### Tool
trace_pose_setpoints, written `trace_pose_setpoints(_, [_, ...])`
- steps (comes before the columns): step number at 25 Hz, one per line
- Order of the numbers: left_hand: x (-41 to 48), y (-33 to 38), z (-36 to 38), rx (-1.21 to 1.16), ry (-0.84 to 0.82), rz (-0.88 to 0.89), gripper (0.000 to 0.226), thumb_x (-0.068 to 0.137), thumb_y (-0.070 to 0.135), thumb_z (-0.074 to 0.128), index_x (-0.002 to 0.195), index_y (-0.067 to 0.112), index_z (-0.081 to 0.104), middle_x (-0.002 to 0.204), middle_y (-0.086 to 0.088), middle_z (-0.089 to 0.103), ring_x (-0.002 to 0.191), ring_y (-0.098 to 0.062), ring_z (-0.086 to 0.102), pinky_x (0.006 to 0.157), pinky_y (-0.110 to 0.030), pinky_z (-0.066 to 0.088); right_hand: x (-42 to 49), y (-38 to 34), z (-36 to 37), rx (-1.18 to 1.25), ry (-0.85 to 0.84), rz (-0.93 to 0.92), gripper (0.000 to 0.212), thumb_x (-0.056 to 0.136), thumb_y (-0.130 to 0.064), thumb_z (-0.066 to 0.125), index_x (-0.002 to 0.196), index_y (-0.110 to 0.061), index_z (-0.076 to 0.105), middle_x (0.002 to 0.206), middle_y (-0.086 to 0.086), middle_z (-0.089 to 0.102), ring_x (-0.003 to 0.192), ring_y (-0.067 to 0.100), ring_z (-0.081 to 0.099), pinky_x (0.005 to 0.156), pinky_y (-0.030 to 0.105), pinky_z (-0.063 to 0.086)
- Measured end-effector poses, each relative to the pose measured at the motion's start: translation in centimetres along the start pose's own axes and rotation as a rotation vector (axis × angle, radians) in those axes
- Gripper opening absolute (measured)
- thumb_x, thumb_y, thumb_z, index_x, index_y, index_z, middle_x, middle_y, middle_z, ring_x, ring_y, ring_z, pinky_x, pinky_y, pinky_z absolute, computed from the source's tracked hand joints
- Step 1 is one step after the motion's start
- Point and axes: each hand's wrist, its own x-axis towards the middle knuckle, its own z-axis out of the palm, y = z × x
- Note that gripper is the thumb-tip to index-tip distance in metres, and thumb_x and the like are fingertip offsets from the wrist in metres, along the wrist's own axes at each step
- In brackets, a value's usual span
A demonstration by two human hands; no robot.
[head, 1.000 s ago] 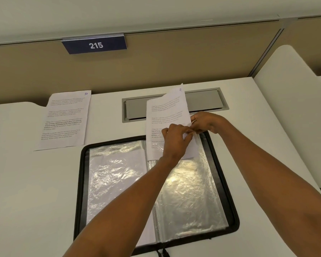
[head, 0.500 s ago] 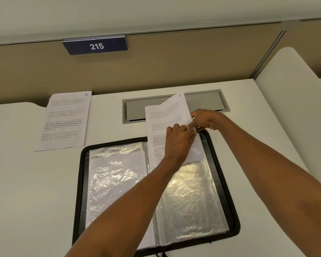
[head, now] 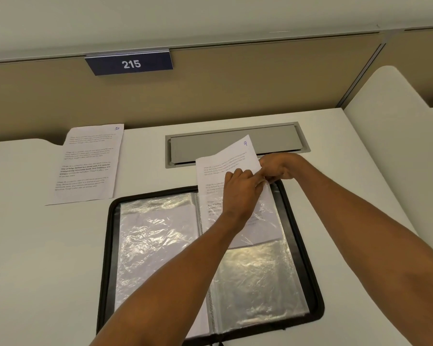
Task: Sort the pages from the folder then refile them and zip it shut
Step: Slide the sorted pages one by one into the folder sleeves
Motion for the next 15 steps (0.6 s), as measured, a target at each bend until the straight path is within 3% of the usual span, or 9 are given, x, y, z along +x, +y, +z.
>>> trace_pose_setpoints(4, [-0.6,0.0,0.3,-0.076,0.010,-0.025,0.016,0.102,0.026,0.064,0.109,0.022,0.078,0.100,0.000,0.072,0.093,-0.020,0.054,0.085,-0.037,0.044,0.4,0.1,0.5,0.126,0.093,-0.017,0.032,0.095,-0.025,0.073,0.124,-0.017,0.063,0.119,0.002,0.071,0.107,0.028,0.069,0.091,0.038,0.060])
trace_pose_setpoints(6, [-1.0,-0.2,0.3,-0.134,0.015,-0.042,0.021,0.103,0.029,0.063,0.118,0.023,0.075,0.109,0.001,0.072,0.100,-0.020,0.057,0.092,-0.038,0.046,0.5,0.3,0.7,0.162,0.156,-0.074,0.032,0.094,-0.026,0.074,0.124,-0.020,0.063,0.117,-0.001,0.071,0.103,0.025,0.070,0.089,0.037,0.060])
trace_pose_setpoints(8, [-1.4,-0.8,-0.3,-0.155,0.019,-0.079,0.028,0.105,0.035,0.059,0.129,0.024,0.069,0.118,0.002,0.068,0.108,-0.017,0.055,0.099,-0.036,0.044,0.5,0.5,0.6,0.081,0.113,-0.080,0.034,0.092,-0.021,0.076,0.124,-0.017,0.067,0.119,0.001,0.073,0.104,0.024,0.070,0.095,0.039,0.058])
trace_pose_setpoints(10, [-1.3,-2.3,-1.4,-0.165,0.060,-0.225,0.033,0.106,0.035,0.057,0.135,0.023,0.065,0.130,-0.001,0.061,0.119,-0.019,0.051,0.105,-0.037,0.042,0.4,1.0,0.3,-0.010,0.034,-0.047,0.037,0.088,-0.015,0.080,0.124,-0.012,0.071,0.120,0.003,0.075,0.111,0.024,0.069,0.103,0.041,0.054])
trace_pose_setpoints(13, [0.1,-6.7,-2.9,-0.172,0.043,-0.631,0.047,0.106,0.037,0.053,0.151,0.023,0.048,0.151,-0.012,0.047,0.138,-0.030,0.041,0.113,-0.046,0.036,0.0,1.5,0.1,-0.009,0.012,-0.049,0.042,0.085,-0.011,0.081,0.126,-0.011,0.071,0.123,0.002,0.074,0.116,0.023,0.067,0.107,0.041,0.052])
trace_pose_setpoints(15, [1.2,-9.9,-3.8,-0.354,-0.025,-0.757,0.054,0.107,0.036,0.053,0.158,0.022,0.039,0.150,-0.016,0.052,0.135,-0.034,0.049,0.113,-0.048,0.041,-0.6,1.6,0.0,0.023,0.037,-0.067,0.044,0.086,-0.010,0.081,0.128,-0.010,0.070,0.124,0.001,0.073,0.115,0.023,0.068,0.106,0.041,0.053])
